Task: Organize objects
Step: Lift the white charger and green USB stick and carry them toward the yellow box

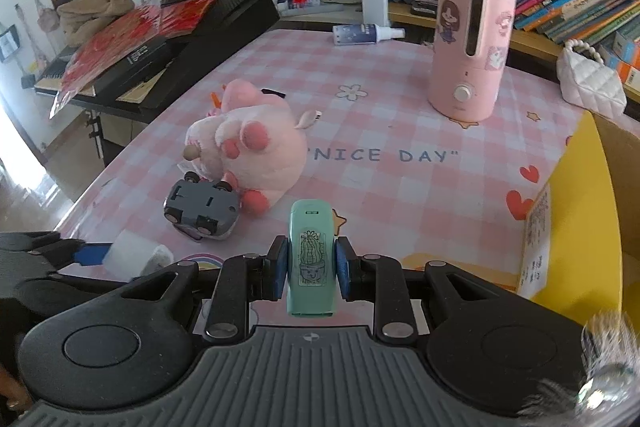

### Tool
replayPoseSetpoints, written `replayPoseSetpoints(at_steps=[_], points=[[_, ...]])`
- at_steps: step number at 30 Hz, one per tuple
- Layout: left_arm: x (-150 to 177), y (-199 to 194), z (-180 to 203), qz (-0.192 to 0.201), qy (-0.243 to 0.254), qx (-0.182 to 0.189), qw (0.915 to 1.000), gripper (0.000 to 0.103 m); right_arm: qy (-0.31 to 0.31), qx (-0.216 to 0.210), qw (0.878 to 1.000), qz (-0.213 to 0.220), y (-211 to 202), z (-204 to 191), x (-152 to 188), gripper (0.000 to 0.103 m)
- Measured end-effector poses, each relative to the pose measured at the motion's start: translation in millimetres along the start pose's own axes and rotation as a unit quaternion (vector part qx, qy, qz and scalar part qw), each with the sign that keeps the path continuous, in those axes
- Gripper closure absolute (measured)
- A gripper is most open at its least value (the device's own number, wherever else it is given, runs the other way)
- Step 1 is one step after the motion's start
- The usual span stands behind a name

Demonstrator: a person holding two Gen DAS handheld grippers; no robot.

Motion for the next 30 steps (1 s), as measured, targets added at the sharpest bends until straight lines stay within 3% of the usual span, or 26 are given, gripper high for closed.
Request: replayPoseSetpoints(at_steps=[9, 30], points=[[-14, -52, -3, 0.052, -0.026, 0.049, 0.9971, 0.038, 0.010, 0.019, 0.999, 0.023, -22, -2, 4, 0.080], [46, -117, -2, 0.084, 0.020, 0.102, 0.9910, 0.038, 0.036, 0.052, 0.997, 0.050, -86, -44, 64, 0.080]])
Point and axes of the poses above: each gripper's, at about its wrist camera, not at the fingertips, and y roughly the way its jaws point, z to its right, x to its underside, the point moved 10 cm from there along y, roughly the way its jaws point, and after that the axes turned 9 degrees about -x, right-handed, at the moved point
